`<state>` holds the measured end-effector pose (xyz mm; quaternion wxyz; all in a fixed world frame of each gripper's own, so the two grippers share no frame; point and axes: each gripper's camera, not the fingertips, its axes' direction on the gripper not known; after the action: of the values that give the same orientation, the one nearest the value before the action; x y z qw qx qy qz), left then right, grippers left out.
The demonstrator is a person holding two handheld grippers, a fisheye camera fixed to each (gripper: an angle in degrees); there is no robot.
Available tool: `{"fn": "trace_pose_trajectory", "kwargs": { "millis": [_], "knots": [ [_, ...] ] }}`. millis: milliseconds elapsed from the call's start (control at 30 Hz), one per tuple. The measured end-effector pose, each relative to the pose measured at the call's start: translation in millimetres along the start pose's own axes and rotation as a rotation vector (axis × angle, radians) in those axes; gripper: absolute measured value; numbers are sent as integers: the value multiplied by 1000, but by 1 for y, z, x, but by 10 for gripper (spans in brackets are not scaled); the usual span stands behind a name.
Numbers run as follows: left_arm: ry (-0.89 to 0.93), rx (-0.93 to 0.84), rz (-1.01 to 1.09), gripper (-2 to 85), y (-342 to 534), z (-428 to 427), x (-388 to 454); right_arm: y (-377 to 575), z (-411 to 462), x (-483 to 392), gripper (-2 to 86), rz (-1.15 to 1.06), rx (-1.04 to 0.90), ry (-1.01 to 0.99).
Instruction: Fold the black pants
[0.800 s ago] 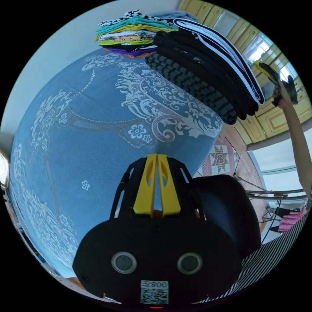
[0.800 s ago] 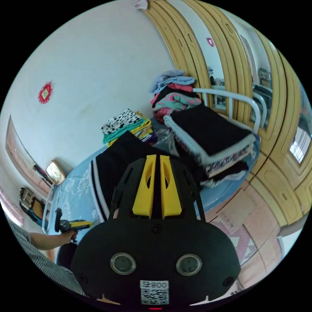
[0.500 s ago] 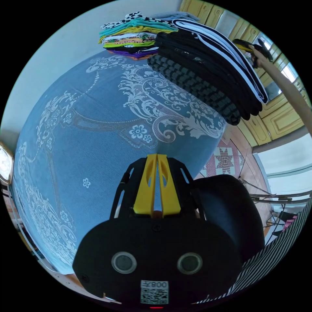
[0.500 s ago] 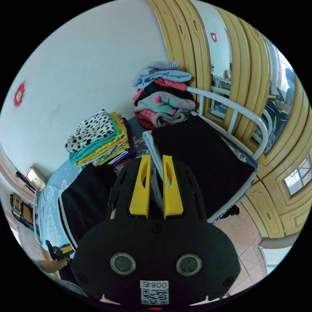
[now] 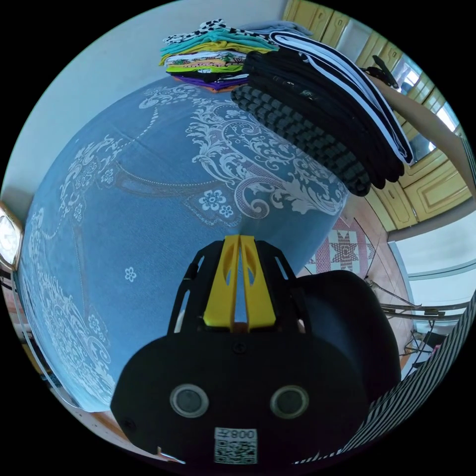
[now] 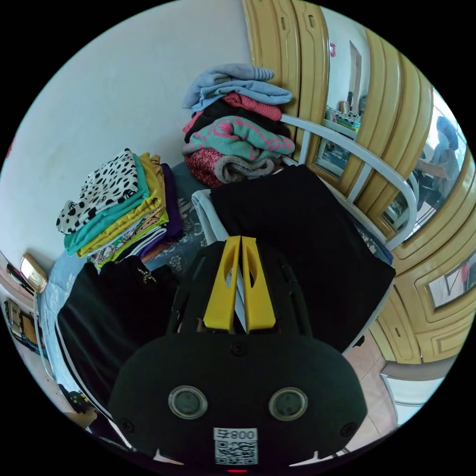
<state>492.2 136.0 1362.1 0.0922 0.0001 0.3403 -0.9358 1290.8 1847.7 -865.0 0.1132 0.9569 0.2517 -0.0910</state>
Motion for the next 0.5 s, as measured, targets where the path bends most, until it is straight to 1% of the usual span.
{"fn": "trace_pose_trajectory", "kwargs": {
  "millis": [67,200,300,367,500],
  "knots": [
    [-8,-1,2,2,1,-7,7,-8,-2,14,11,39,6,-54],
    [-15,-8,-3,2,0,-18,19,-21,-4,28,13,56,-2,-79],
    [11,6,-49,2,2,-28,26,-32,-5,29,25,14,-11,-23],
    [26,11,-66,2,2,-36,33,-39,-8,25,47,-59,-8,59],
    [12,7,-46,2,0,-49,51,-50,-14,33,73,-93,10,61]
  ]
}}
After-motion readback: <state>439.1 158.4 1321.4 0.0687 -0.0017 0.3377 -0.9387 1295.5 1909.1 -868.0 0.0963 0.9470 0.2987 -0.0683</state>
